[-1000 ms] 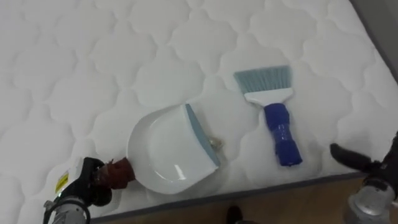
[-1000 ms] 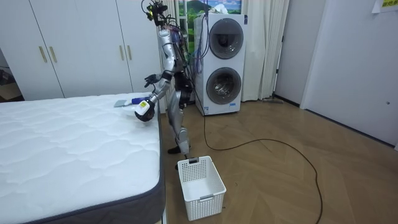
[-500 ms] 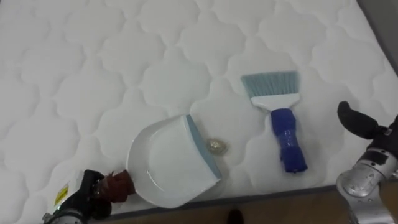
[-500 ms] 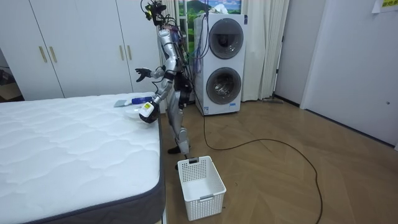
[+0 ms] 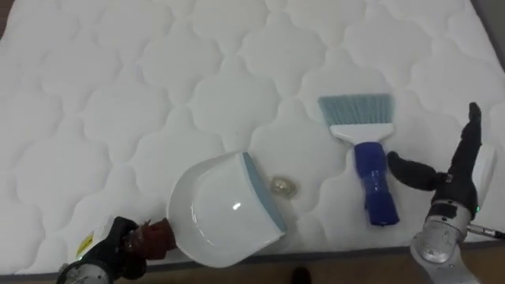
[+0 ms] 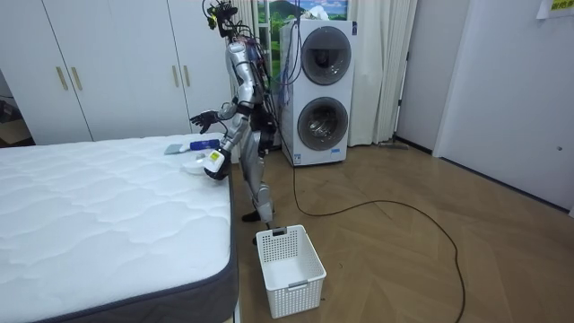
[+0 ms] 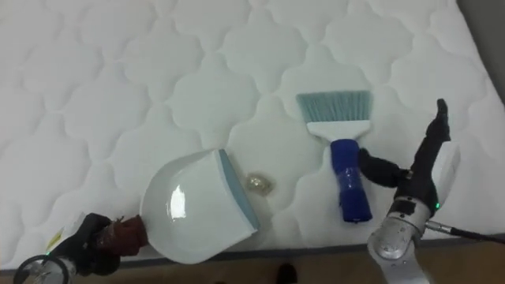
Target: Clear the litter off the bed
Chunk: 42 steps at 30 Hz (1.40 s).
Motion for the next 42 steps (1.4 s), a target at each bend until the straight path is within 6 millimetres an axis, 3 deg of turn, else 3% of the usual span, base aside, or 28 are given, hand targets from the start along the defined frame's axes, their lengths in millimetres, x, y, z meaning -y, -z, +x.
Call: schedule_pose_trajectory(at_steps=[4,6,12,30,38,42], right_arm=[[-3,6,-1,-45,-48,8,0],[-6,7,1,-52,-63,19,0],[-10,9,7,-83,-105,42,0],[-11,15,22,-177,-129,100,0],[-6,18,21,-198,-97,108,0],[1,30,10,-277,-68,100,0]], left_arm=[[0,-4,13,2,8,-2,100],[0,-5,16,9,11,-2,100],[2,-9,24,30,22,-2,100],[-1,-8,25,24,15,34,100],[3,-9,27,20,61,46,100],[5,-9,28,19,72,44,100]], waist=[[106,34,78],[131,59,92],[131,172,92],[131,195,93],[132,189,95],[131,190,98]], left_leg=[[5,11,0,59,-104,-7],[12,16,0,98,-150,-14],[26,6,-1,96,-228,-20],[58,5,3,124,-229,-21],[56,5,-91,132,-289,-21],[56,8,-82,185,-349,-22]], right_leg=[[6,-3,-10,-2,-43,0],[8,6,-5,-3,-80,-9],[6,0,-7,-3,-159,-11],[-7,10,-107,-14,-154,-66],[-10,9,-242,-15,-134,-86],[2,14,-280,-51,-139,-106]], base=[[7],[0],[0],[1],[7],[8]])
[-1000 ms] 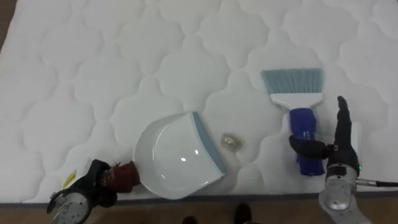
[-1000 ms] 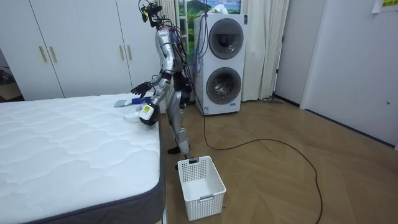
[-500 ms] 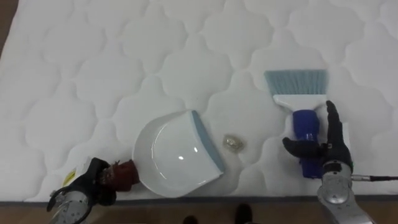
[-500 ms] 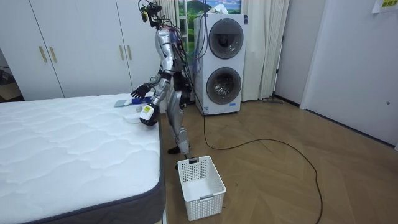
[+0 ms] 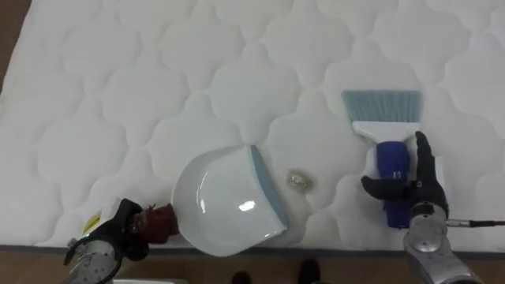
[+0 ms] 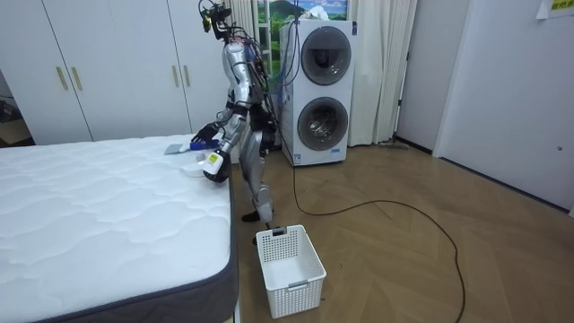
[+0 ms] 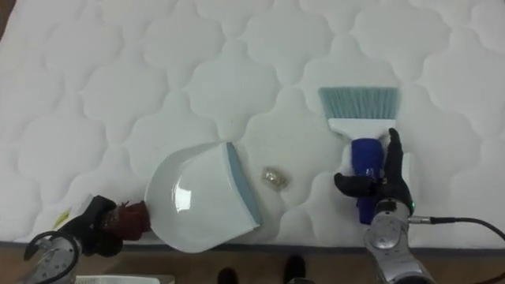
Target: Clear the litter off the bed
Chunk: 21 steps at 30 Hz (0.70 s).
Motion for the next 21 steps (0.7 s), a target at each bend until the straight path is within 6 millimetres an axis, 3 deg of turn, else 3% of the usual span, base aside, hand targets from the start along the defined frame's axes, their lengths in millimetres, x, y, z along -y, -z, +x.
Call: schedule_pose_trajectory(at_steps=[12,20,21], right_arm=[[4,5,0,-77,-14,-33,0],[8,8,-3,-119,-13,-48,0],[8,9,-4,-128,-11,-49,100]], left_arm=[[5,-1,5,-8,28,19,100],[6,-2,6,-9,22,25,100],[6,-2,6,-7,24,24,100]], waist=[[45,-2,32],[81,-16,49],[82,-21,49]], left_leg=[[-7,1,4,47,-100,-3],[-7,-5,-126,141,-144,-9],[-9,-6,-141,141,-143,-9]], right_leg=[[-17,99,-16,-58,-102,-2],[-45,195,-173,-121,-84,-74],[-44,215,-193,-125,-75,-81]], base=[[3],[10],[8]])
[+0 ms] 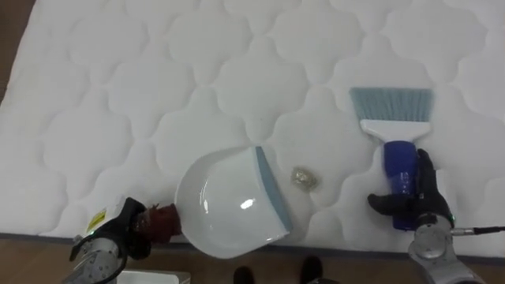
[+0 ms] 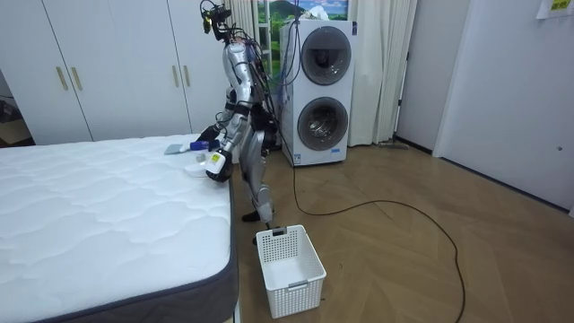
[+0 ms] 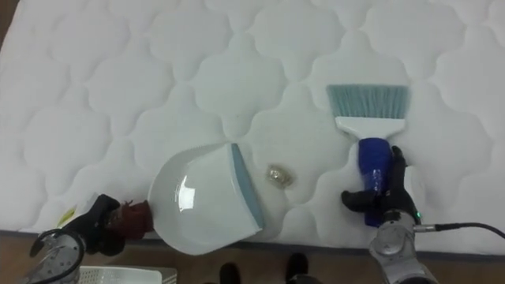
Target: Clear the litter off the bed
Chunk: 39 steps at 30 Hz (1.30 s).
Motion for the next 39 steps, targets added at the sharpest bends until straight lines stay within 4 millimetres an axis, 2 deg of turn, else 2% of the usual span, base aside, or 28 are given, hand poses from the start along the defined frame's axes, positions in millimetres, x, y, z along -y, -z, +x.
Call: schedule_pose_trajectory(at_steps=[4,11,17,26,30,33,37,39], right_arm=[[3,1,-1,-17,8,-13,100],[25,-9,2,-20,52,-83,100],[40,-12,-1,-63,101,-114,100],[38,-5,-6,-121,116,-72,100],[38,-2,-7,-154,119,-33,100],[41,-2,-9,-185,108,-36,100],[47,-3,-11,-221,79,-63,100],[54,-5,-12,-257,48,-100,100]], left_arm=[[1,1,0,-1,0,-3,100],[3,3,-4,-14,14,0,100],[5,3,-4,-12,20,-5,100],[8,7,-6,-37,5,-3,100],[8,6,-5,-43,11,18,100],[6,1,0,-33,60,78,100],[2,-10,9,20,113,154,100],[0,-17,16,58,150,216,100]], waist=[[-1,20,0],[5,46,-4],[4,172,-6],[-21,140,-12],[-128,147,-18],[-211,168,-53],[-291,156,-50],[-389,169,-47]], left_leg=[[-68,2,4,1,16,0],[-64,2,-1,11,19,0],[-57,-17,-17,8,70,-10],[-96,-18,16,104,108,-10],[-100,-18,6,117,87,-10],[-90,-18,-14,149,19,-10],[-109,-16,-47,224,-52,-10],[-103,-7,-53,286,-96,-17]], right_leg=[[9,98,3,-44,-14,-8],[8,115,1,-44,-10,-5],[-28,185,11,-100,-1,-26],[-20,300,47,-184,-3,-100],[-18,348,58,-201,-26,-104],[-15,359,46,-199,-62,-92],[-16,482,23,-197,-113,-112],[-21,509,17,-221,-147,-115]], base=[[6],[0],[-1],[0],[4],[9],[7],[2]])
